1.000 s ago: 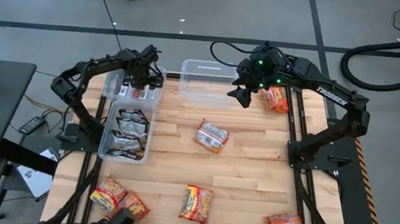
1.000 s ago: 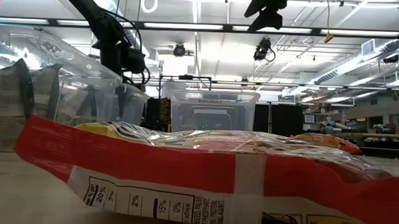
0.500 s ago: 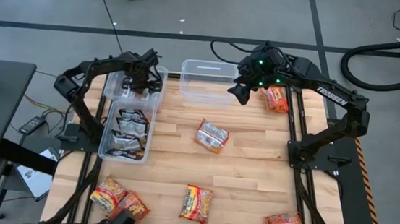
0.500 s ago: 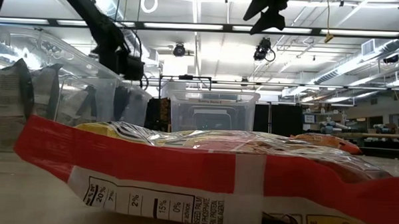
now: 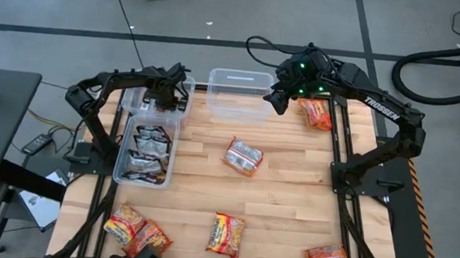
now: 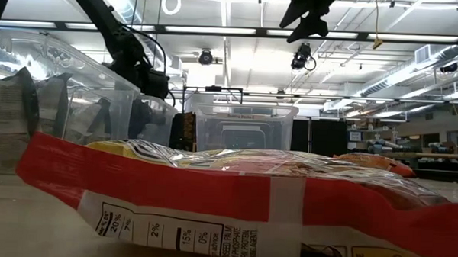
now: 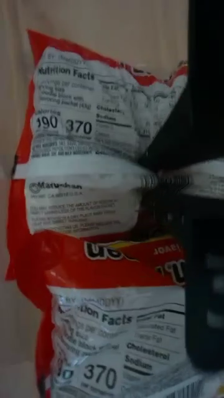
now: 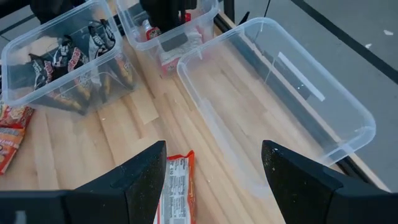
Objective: Sort Maruchan noodles
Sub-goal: Adjust the noodles pack from the bin
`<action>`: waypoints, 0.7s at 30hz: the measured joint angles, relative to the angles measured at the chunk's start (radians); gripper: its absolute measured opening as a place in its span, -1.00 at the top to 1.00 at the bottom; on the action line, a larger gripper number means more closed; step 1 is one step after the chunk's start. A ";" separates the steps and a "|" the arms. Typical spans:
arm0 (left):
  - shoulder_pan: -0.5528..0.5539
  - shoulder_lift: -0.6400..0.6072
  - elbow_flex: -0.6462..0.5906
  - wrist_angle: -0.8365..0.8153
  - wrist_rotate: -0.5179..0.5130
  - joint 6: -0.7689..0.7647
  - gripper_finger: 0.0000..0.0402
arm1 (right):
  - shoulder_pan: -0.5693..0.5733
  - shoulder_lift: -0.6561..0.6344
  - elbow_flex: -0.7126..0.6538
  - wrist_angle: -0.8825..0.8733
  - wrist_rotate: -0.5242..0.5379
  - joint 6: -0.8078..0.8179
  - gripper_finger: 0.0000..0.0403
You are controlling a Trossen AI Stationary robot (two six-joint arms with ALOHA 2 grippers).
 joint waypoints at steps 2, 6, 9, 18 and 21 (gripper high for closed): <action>0.003 -0.007 0.001 0.000 0.003 -0.001 0.90 | -0.002 0.000 0.000 0.002 0.000 -0.010 -0.33; 0.022 -0.034 0.031 -0.075 0.037 0.003 0.93 | 0.003 0.000 0.000 0.002 -0.009 -0.033 -0.33; 0.039 -0.083 0.088 -0.158 0.040 0.040 0.93 | 0.024 0.000 0.000 0.001 -0.006 -0.069 -0.33; 0.096 -0.245 0.258 -0.400 0.043 0.178 0.94 | 0.180 0.000 0.000 -0.008 0.049 -0.149 -0.33; 0.124 -0.288 0.279 -0.433 0.081 0.210 0.94 | 0.232 0.000 0.000 -0.008 0.101 -0.141 -0.33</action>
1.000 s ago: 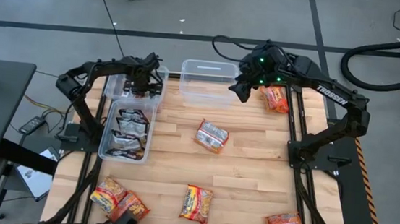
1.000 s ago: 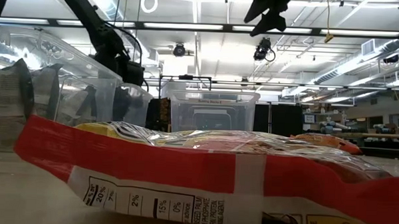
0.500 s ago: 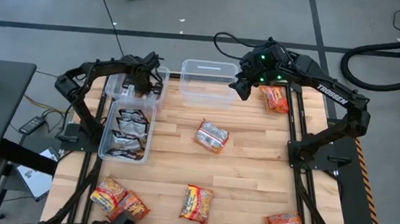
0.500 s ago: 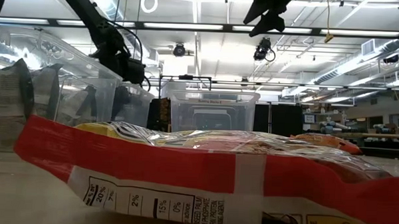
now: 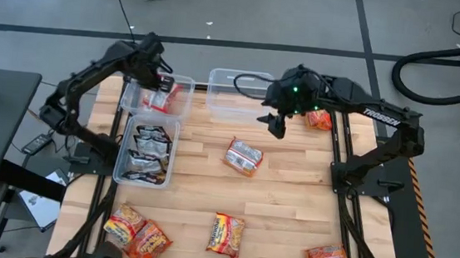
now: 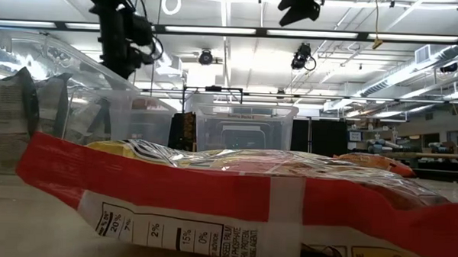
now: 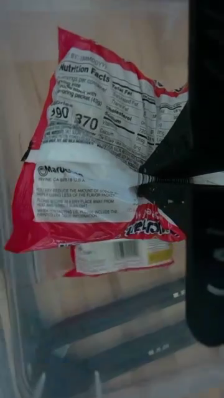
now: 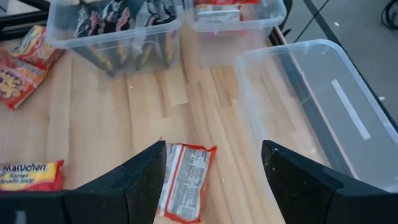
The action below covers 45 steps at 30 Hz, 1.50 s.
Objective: Sort Maruchan noodles
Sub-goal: Adjust the noodles pack from the bin
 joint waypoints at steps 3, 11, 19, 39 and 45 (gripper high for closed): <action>0.034 -0.042 -0.001 -0.024 0.050 0.045 0.95 | 0.049 0.000 0.000 0.000 0.047 0.040 -0.33; 0.049 -0.156 -0.002 0.046 0.326 0.103 0.95 | 0.182 0.002 -0.007 0.048 0.193 0.205 -0.33; -0.147 -0.269 -0.028 0.298 0.358 -0.054 0.95 | 0.285 0.002 -0.170 0.531 0.371 0.414 -0.33; -0.688 -0.159 -0.031 1.134 -0.248 -0.137 0.95 | 0.321 0.003 -0.516 1.452 0.803 -0.154 -0.53; -0.705 -0.055 -0.031 1.313 -0.248 -0.169 0.95 | 0.265 0.003 -0.516 1.463 0.782 -0.096 -0.53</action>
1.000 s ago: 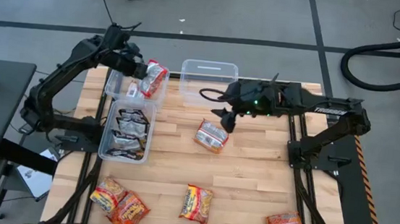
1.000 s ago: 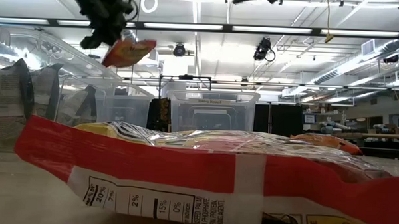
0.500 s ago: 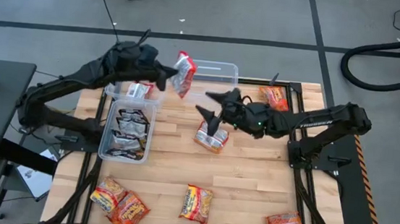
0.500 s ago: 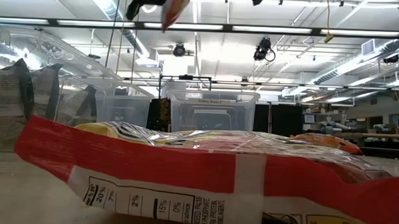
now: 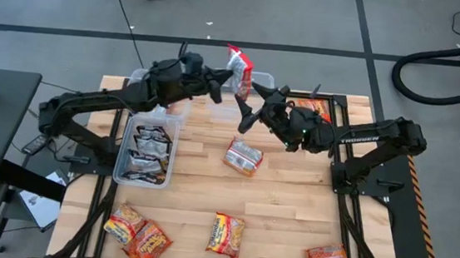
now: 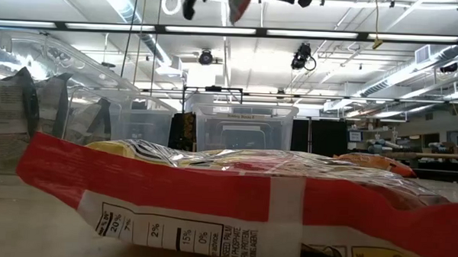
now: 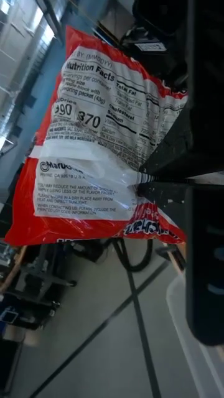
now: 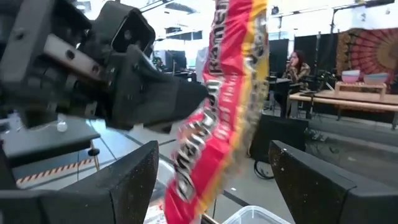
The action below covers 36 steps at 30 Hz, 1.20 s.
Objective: Sort Maruchan noodles
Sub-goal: Adjust the noodles pack from the bin
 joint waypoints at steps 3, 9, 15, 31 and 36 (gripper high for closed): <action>-0.010 0.037 0.000 0.058 0.002 -0.022 0.95 | -0.017 0.000 0.000 0.000 0.005 0.011 -0.51; -0.019 0.058 0.000 0.109 0.011 -0.025 0.94 | -0.039 0.000 0.000 0.000 0.057 0.029 -0.33; -0.019 0.058 0.000 0.108 0.012 -0.025 0.94 | -0.048 0.000 0.000 0.003 0.057 0.089 0.03; 0.073 -0.039 0.014 -0.169 0.219 0.054 0.23 | -0.047 -0.006 0.003 0.000 0.106 0.091 0.37; 0.173 -0.142 0.084 -0.675 0.124 0.134 -0.04 | -0.027 -0.054 0.033 -0.116 0.147 0.103 0.37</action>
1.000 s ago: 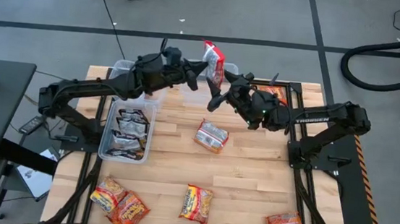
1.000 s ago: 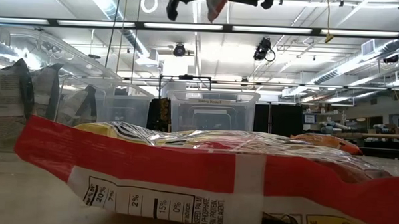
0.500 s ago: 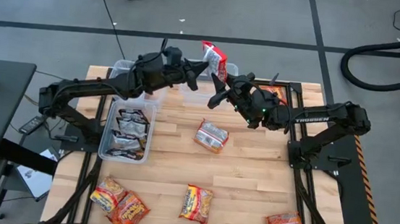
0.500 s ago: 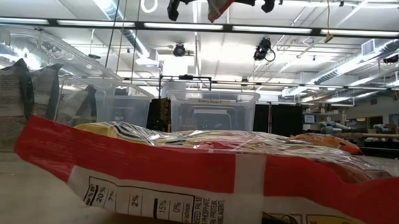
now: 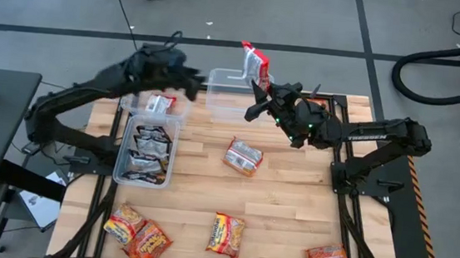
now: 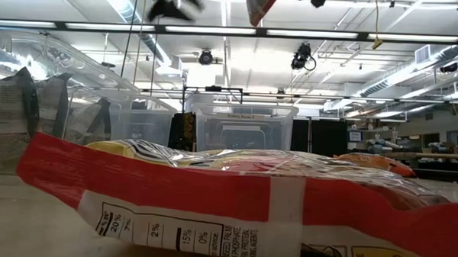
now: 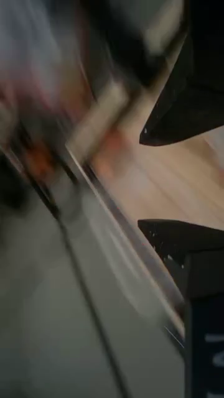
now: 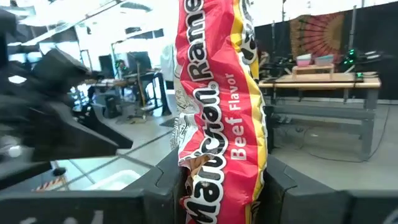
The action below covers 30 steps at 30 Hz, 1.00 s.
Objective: Sort Maruchan noodles
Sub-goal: Adjust the noodles pack from the bin
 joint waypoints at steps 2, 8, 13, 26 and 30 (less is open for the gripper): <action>0.057 -0.006 0.007 -0.197 -0.042 -0.042 -0.06 | 0.004 -0.023 0.014 -0.111 -0.002 0.048 0.37; 0.190 0.049 -0.041 -0.510 -0.068 -0.143 -0.04 | -0.024 -0.069 0.029 -0.429 -0.053 0.262 0.37; 0.270 0.122 -0.107 -0.558 -0.013 -0.184 -0.04 | -0.069 -0.065 0.029 -0.582 -0.150 0.369 0.37; 0.373 0.228 -0.393 -0.304 0.000 -0.336 -0.04 | -0.148 -0.062 0.029 -0.649 -0.348 0.309 0.37; 0.376 0.268 -0.407 -0.254 -0.008 -0.395 -0.04 | -0.172 -0.062 0.029 -0.654 -0.442 0.310 0.37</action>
